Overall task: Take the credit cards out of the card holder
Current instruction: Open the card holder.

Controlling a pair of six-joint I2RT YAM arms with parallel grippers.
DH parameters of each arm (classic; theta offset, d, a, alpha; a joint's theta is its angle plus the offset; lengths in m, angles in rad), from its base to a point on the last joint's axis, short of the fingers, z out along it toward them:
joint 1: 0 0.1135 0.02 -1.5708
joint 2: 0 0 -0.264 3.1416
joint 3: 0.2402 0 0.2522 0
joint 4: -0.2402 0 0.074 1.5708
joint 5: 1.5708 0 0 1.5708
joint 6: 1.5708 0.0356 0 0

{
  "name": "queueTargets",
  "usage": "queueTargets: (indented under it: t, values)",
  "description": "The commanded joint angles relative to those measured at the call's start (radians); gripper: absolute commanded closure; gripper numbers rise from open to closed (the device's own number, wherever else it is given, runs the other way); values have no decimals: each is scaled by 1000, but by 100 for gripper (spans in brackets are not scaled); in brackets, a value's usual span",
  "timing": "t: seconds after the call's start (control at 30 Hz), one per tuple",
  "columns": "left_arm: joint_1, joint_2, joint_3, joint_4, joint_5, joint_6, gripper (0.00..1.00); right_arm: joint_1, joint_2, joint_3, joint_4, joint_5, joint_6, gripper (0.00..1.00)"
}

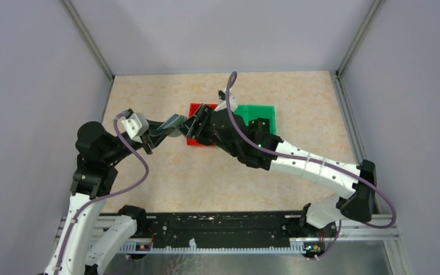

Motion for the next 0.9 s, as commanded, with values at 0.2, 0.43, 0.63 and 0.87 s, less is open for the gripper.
queueTargets:
  t: [0.2,0.43,0.63,0.87]
  values:
    - [-18,2,-24,24,170,-180,100,28,91,226,17,122,-67,48]
    - [-18,30,-33,90,178,-357,100,54,103,231,65,156,-114,46]
    - [-18,36,-43,131,158,-417,100,90,142,318,-14,252,-196,42]
    - [-18,39,-44,160,111,-484,100,98,235,449,-133,311,-310,46]
